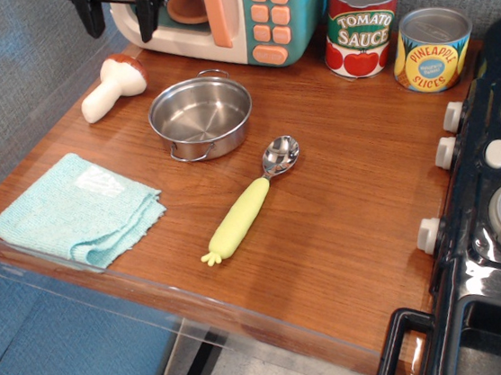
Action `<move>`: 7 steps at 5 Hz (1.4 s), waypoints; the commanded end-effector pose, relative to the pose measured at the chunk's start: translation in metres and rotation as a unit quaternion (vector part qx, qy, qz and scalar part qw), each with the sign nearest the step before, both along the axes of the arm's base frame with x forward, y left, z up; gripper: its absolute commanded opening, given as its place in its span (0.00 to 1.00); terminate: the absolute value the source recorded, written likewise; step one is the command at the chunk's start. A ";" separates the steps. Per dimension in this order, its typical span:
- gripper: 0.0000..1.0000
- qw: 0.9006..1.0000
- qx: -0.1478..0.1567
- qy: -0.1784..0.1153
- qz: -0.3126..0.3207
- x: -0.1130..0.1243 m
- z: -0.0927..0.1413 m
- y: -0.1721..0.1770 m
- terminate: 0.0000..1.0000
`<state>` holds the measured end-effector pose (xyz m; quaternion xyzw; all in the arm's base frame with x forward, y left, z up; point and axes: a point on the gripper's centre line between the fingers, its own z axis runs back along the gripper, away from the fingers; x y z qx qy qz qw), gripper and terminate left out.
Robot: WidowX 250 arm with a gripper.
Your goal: Place the mushroom into the silver pot
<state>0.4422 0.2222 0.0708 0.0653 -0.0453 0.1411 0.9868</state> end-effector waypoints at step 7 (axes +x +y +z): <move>1.00 0.998 -0.012 -0.054 0.030 -0.032 0.048 0.020 0.00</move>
